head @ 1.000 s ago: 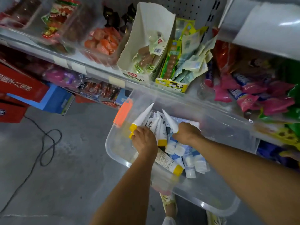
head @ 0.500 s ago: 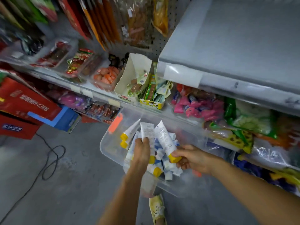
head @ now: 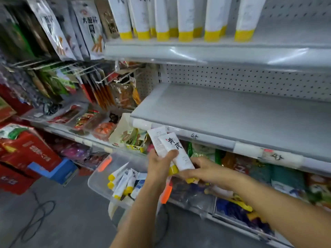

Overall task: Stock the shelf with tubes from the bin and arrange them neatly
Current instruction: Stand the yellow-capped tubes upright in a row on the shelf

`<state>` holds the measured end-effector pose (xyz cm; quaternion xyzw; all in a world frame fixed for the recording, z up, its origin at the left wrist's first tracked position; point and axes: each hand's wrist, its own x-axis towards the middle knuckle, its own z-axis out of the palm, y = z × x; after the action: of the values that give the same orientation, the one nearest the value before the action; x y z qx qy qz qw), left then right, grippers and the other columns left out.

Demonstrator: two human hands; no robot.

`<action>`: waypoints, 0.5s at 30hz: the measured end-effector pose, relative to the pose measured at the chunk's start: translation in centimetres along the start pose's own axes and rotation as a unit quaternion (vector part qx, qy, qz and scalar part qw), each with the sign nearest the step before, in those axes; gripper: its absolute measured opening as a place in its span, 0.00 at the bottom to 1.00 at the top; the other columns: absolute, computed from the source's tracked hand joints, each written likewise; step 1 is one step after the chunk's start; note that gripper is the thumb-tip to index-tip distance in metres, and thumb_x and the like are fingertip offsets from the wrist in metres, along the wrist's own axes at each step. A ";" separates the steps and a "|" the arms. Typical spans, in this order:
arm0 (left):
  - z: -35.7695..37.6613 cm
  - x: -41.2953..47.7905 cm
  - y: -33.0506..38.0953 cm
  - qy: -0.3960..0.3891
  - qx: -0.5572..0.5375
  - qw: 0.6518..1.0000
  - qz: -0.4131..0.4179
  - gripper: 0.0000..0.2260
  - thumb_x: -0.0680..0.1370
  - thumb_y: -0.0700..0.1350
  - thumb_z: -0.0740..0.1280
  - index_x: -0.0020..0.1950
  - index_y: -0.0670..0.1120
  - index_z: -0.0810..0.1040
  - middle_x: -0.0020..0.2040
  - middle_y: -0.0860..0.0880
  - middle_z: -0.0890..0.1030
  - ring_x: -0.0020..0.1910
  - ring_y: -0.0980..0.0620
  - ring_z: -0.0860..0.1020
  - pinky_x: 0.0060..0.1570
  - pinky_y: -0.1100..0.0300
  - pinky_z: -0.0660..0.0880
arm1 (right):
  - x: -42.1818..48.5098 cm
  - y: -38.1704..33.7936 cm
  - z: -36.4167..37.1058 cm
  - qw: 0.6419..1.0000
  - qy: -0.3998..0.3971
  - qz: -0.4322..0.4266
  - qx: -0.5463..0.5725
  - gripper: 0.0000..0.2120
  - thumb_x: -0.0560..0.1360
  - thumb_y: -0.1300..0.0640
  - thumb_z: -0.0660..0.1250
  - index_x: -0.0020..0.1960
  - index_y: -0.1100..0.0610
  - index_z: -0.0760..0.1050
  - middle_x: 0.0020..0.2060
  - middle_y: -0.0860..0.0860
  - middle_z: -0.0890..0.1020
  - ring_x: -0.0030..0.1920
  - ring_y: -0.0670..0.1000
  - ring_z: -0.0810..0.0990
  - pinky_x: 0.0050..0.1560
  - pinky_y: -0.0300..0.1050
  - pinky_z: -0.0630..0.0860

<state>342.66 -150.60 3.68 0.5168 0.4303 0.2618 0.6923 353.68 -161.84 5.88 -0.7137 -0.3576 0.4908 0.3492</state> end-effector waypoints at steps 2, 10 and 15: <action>2.0 -1.9 2.2 -0.024 0.029 0.999 0.033 0.21 0.70 0.40 0.74 0.61 0.44 0.73 0.54 0.45 0.83 0.51 0.48 0.83 0.47 0.52 0.81 | -2.5 -0.9 -2.3 0.999 -0.003 0.001 0.046 0.12 0.76 0.58 0.68 0.58 0.59 0.77 0.36 0.51 0.80 0.32 0.46 0.77 0.30 0.40 0.72; 7.7 -7.2 11.0 -0.097 0.075 0.981 0.148 0.15 0.72 0.52 0.59 0.55 0.47 0.75 0.53 0.41 0.82 0.51 0.40 0.81 0.49 0.41 0.79 | -9.8 -5.3 -9.1 0.988 0.104 -0.102 0.054 0.20 0.68 0.59 0.75 0.59 0.57 0.76 0.50 0.57 0.84 0.42 0.51 0.82 0.38 0.44 0.76; 10.1 -9.2 14.6 -0.106 0.117 0.942 0.295 0.09 0.83 0.45 0.55 0.59 0.50 0.73 0.52 0.50 0.79 0.50 0.51 0.77 0.46 0.56 0.73 | -13.6 -8.8 -12.3 0.962 0.206 -0.177 0.029 0.19 0.70 0.62 0.74 0.59 0.52 0.76 0.49 0.52 0.84 0.43 0.49 0.82 0.38 0.42 0.73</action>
<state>348.08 -158.14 21.32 0.7227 0.2103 0.3460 0.5601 360.29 -170.86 22.85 -0.7143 -0.3842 0.2732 0.5173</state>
